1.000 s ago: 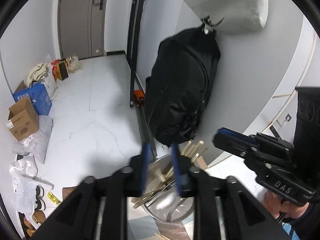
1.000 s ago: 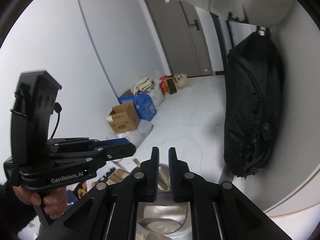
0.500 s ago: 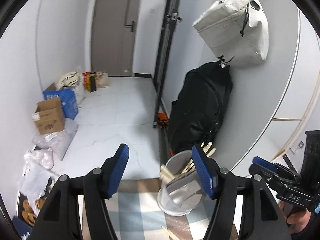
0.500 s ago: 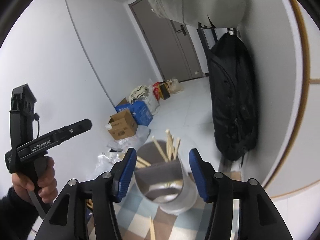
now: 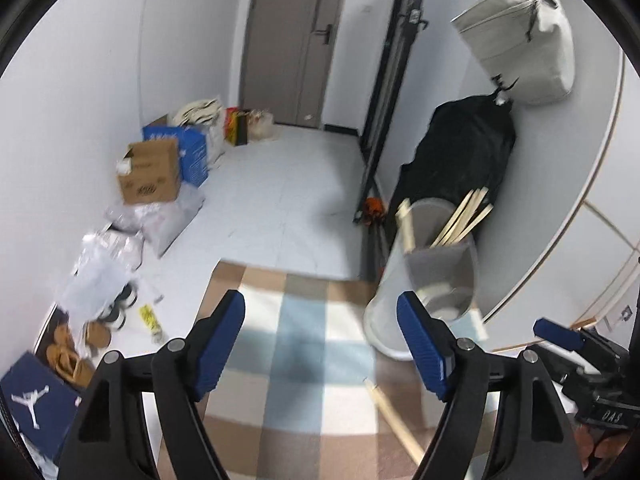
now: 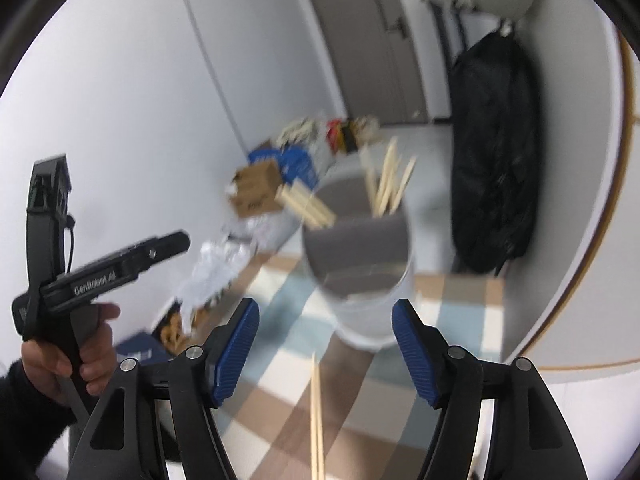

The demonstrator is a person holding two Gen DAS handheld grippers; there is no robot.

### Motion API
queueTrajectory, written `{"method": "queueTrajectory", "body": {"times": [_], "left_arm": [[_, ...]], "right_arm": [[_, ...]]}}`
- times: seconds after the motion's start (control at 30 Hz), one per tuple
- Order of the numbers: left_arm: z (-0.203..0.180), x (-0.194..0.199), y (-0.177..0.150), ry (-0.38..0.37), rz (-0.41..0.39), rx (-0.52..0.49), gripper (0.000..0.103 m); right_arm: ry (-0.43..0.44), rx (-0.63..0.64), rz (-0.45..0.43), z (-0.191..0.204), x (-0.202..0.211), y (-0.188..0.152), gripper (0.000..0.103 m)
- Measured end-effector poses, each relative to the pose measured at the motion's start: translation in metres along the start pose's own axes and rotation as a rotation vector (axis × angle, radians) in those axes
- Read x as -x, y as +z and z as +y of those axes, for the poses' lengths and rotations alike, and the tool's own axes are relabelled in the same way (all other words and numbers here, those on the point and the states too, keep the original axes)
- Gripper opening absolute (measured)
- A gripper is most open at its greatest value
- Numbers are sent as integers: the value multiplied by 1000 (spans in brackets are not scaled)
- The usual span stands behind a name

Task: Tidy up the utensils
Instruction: 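Move both open grippers back toward the chopstick pile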

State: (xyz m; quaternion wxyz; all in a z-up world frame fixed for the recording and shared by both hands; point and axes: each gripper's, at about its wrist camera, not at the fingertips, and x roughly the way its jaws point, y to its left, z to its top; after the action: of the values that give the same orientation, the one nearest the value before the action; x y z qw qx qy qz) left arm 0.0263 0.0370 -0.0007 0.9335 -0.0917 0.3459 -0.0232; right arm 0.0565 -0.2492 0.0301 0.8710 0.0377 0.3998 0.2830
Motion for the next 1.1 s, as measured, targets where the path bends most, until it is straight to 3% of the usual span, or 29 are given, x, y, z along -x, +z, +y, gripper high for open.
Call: {"method": "queueTrajectory", "body": {"times": [0.1, 0.2, 0.37, 0.67, 0.97, 1.1], "left_arm": [[11, -10, -22, 20, 49, 32, 75], [21, -19, -35, 24, 93, 75, 75], [32, -28, -50, 23, 137, 92, 75], [35, -24, -48, 74, 116, 63, 75], [43, -27, -51, 62, 141, 79, 75], [46, -27, -50, 38, 153, 108, 75]], "right_arm": [[-31, 12, 96, 4, -27, -19, 65], [-60, 5, 190, 1, -55, -34, 51], [-77, -14, 283, -7, -91, -47, 42], [-98, 27, 347, 0, -136, -50, 25], [-150, 120, 376, 15, -153, -46, 21], [-136, 124, 379, 18, -150, -49, 19]]}}
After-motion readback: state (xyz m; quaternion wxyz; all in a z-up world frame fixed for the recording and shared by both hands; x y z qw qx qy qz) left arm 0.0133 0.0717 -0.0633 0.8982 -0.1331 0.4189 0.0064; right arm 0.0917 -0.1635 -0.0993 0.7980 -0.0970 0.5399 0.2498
